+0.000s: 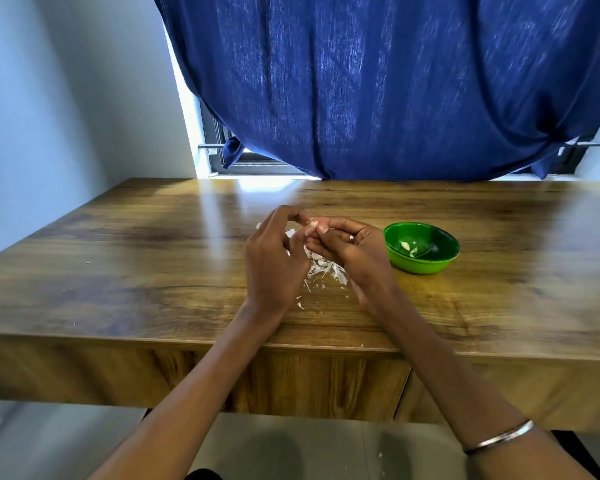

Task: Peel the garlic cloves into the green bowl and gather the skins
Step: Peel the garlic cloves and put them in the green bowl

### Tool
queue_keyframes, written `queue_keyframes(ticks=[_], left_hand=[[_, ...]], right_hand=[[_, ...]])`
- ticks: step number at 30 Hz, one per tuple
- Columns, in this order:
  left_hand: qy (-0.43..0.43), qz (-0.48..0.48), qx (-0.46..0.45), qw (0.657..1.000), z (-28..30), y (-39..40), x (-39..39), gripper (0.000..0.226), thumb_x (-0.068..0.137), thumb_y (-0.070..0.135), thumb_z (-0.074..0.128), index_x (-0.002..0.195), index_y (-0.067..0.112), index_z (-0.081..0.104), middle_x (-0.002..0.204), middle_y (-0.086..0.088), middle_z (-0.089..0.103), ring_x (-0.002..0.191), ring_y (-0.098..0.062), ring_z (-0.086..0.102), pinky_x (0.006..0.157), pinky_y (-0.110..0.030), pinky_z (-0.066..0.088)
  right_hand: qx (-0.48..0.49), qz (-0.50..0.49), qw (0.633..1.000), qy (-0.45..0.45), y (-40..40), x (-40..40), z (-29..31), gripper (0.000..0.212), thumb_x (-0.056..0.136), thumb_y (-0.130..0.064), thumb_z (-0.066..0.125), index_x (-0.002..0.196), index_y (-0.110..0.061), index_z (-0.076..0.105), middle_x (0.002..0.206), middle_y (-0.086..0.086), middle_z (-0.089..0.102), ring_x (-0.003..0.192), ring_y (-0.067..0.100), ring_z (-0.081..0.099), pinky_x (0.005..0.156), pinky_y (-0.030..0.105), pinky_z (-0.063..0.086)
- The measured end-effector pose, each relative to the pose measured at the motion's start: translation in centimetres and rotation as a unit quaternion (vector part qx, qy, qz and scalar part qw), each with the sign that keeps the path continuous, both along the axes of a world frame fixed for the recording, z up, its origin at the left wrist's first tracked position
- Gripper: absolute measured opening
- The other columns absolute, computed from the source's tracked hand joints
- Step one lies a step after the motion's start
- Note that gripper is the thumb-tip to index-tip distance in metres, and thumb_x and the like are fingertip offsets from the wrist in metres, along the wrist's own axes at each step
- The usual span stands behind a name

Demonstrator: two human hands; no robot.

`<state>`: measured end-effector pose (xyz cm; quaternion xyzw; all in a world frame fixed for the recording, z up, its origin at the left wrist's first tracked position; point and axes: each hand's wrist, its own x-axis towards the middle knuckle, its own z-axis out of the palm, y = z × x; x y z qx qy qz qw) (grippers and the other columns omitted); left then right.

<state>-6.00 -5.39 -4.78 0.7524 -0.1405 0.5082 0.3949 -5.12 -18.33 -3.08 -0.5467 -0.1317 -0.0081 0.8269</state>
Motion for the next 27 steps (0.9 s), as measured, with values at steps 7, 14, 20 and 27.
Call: queue_keyframes(ticks=[7, 14, 20, 27], left_hand=[[-0.003, -0.014, -0.01, 1.0, 0.16, -0.21, -0.25, 0.013, 0.089, 0.001, 0.074, 0.098, 0.007, 0.067, 0.095, 0.009, 0.069, 0.058, -0.013, 0.062, 0.056, -0.037, 0.055], [-0.008, 0.0, -0.01, 1.0, 0.22, -0.36, -0.55, 0.013, 0.089, 0.004, 0.076, 0.096, 0.008, 0.067, 0.096, 0.014, 0.069, 0.052, -0.011, 0.061, 0.056, -0.015, 0.041], [0.014, -0.035, -0.039, 0.999, 0.39, -0.34, -0.54, 0.012, 0.09, 0.0, 0.073, 0.096, 0.005, 0.064, 0.093, 0.011, 0.067, 0.052, -0.014, 0.062, 0.049, -0.032, 0.05], [0.052, -0.087, -0.084, 0.991, 0.77, -0.52, -0.7, 0.018, 0.092, -0.001, 0.07, 0.097, 0.014, 0.061, 0.092, 0.012, 0.067, 0.072, -0.015, 0.066, 0.055, -0.034, 0.055]], right_hand=[[-0.034, -0.031, 0.998, -0.032, -0.21, -0.33, 0.15, 0.021, 0.092, 0.002, 0.067, 0.111, 0.01, 0.069, 0.094, 0.022, 0.075, 0.081, 0.021, 0.075, 0.077, 0.026, 0.062], [-0.062, -0.046, 0.995, -0.061, -0.22, -0.31, 0.05, 0.018, 0.092, 0.0, 0.068, 0.109, 0.002, 0.073, 0.097, 0.02, 0.076, 0.086, 0.022, 0.075, 0.08, 0.027, 0.061], [-0.064, -0.048, 0.995, -0.058, -0.18, -0.08, -0.08, 0.017, 0.092, 0.0, 0.068, 0.107, 0.008, 0.071, 0.096, 0.024, 0.075, 0.079, 0.018, 0.074, 0.074, 0.024, 0.061], [-0.101, -0.056, 0.99, -0.084, -0.2, 0.03, -0.29, 0.014, 0.094, -0.001, 0.065, 0.105, 0.007, 0.071, 0.095, 0.015, 0.076, 0.082, 0.014, 0.073, 0.074, 0.026, 0.061]])
